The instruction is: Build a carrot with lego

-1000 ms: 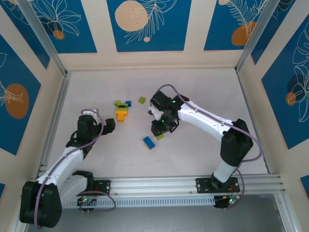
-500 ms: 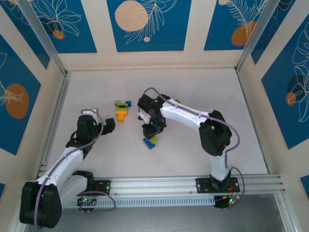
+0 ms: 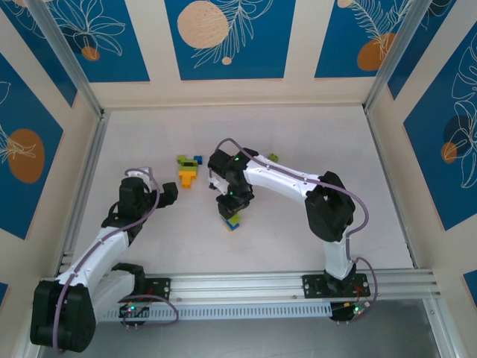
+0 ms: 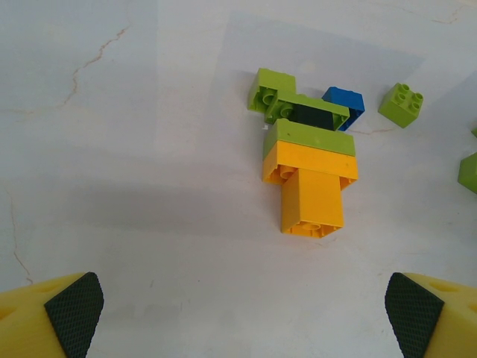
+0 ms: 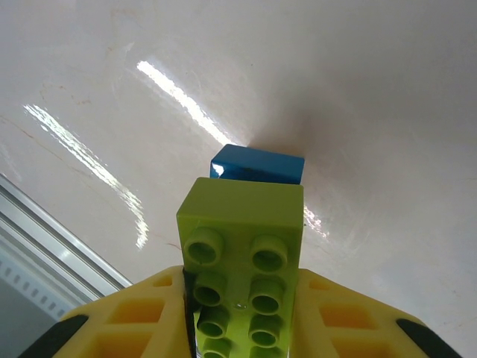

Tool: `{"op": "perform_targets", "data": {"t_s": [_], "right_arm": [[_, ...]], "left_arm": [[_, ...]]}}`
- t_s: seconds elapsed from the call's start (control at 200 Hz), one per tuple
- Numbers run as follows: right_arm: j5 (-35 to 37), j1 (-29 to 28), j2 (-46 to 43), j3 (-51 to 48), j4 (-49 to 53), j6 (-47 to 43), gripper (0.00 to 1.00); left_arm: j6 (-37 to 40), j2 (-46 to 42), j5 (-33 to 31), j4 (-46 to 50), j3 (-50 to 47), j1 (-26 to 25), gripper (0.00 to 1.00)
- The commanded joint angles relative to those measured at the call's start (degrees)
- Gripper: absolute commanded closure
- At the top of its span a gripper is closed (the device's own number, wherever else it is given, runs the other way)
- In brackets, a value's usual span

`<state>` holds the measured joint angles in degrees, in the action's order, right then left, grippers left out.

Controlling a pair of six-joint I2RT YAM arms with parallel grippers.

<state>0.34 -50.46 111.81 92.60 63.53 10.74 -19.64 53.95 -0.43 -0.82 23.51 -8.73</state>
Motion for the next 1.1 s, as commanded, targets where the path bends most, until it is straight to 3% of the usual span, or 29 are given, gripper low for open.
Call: {"op": "perform_targets", "data": {"t_s": [0.0,1.095], "right_arm": [[-1.6,-0.6,1.1,0.7,1.4,1.3,0.69],[0.3,-3.5,9.4,0.0,3.6,2.2,0.69]], "left_arm": [[-0.7,-0.4,0.4,-0.3,0.0,0.9,0.0],[-0.8,-0.7,0.3,-0.2,0.0,0.8,0.0]]}}
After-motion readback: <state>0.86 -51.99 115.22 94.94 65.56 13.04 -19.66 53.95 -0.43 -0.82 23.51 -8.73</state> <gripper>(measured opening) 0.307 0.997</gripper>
